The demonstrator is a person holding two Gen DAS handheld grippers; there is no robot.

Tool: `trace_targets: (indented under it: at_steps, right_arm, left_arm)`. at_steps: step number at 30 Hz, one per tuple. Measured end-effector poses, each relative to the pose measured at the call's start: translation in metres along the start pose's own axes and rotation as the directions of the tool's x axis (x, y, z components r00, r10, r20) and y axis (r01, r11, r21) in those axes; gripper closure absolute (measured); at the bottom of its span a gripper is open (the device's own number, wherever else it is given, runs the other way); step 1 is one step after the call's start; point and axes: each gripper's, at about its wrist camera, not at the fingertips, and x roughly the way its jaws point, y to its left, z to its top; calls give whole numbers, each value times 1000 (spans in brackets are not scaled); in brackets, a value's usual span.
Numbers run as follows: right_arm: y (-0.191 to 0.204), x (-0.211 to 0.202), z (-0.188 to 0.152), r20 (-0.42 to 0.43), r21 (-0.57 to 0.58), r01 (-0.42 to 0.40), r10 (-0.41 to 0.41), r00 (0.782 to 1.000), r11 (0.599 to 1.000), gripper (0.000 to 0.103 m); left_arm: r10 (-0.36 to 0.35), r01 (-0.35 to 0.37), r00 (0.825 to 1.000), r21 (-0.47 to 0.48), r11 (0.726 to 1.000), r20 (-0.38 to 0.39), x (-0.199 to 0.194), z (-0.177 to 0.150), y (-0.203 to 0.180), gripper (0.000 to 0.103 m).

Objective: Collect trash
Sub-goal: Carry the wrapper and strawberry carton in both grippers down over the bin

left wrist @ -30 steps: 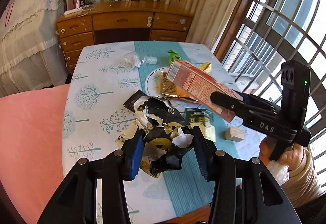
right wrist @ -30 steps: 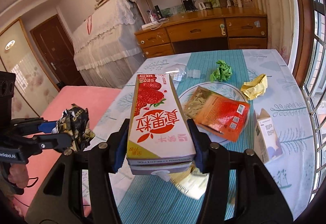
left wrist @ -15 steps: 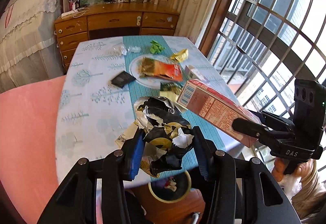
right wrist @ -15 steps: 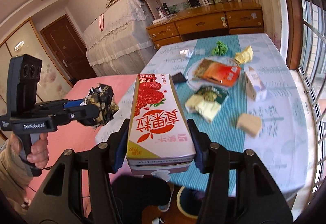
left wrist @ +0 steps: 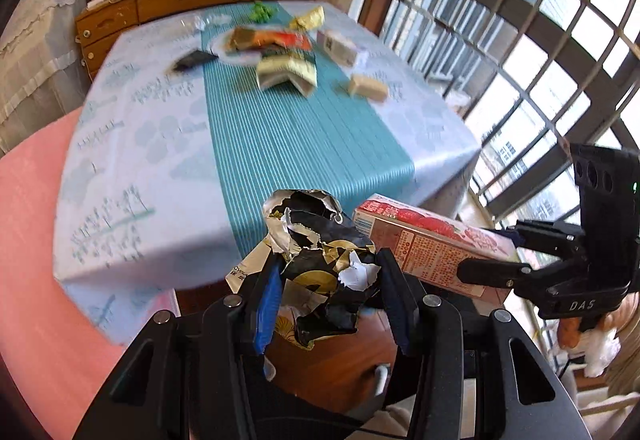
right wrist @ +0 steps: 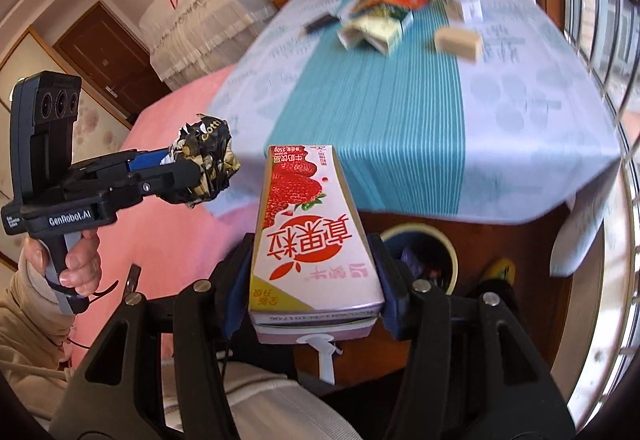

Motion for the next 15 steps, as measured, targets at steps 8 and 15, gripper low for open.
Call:
trace_targets:
  at_steps: [8, 15]
  right_arm:
    - [-31, 68, -36, -167, 91, 60, -45, 985, 994, 52]
    - [-72, 156, -56, -287, 160, 192, -141, 948, 968, 52]
  left_arm:
    - [21, -13, 978, 37, 999, -207, 108, -56, 3, 57]
    - [108, -97, 941, 50, 994, -321, 207, -78, 14, 57]
